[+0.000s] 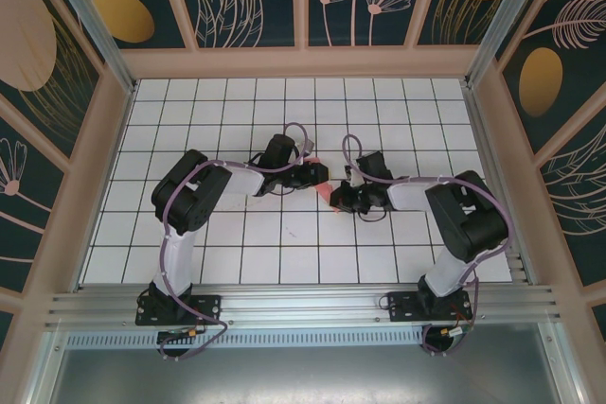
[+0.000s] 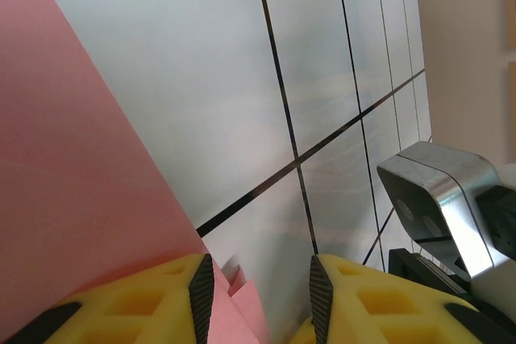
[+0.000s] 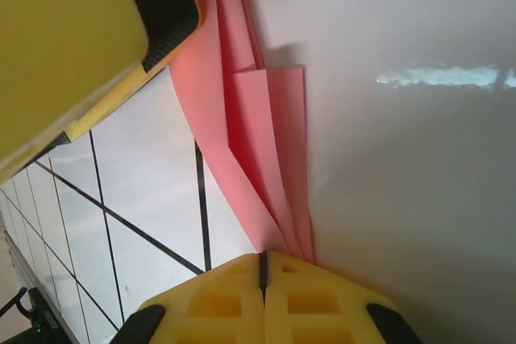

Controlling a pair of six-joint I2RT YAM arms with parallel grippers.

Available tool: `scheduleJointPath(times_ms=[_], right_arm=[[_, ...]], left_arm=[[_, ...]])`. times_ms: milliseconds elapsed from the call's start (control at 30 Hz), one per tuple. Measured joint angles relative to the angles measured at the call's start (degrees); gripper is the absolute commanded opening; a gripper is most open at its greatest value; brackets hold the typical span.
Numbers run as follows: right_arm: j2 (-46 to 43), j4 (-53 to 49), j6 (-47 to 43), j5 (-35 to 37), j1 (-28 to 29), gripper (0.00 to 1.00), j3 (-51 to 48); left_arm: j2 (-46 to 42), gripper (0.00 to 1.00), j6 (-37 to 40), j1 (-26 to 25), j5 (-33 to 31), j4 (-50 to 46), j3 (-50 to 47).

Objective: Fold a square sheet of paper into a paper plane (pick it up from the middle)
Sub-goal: Fold the wing for the fifth time at the center of the table.

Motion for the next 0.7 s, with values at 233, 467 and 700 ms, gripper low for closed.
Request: scheduleJointPath(times_ms=[233,467,700], right_arm=[[-4.63,-0.15,0.04,-0.13,-0.44,0.07,-4.7],[-7.96,-3.54,0.48,-1.55,-0.68,0.08,-4.31],[-1.62,2.67,2.12,-4.79,-0.68,0.08,3.17]], left_arm=[[0.04,0.4,0.0,0.0,0.04,-0.2,0.13],[0.04,0.4,0.0,0.02,0.24,-0.17,0.13],[0.2,0.4,-0.02,0.17,0.79,-0.17,0.26]])
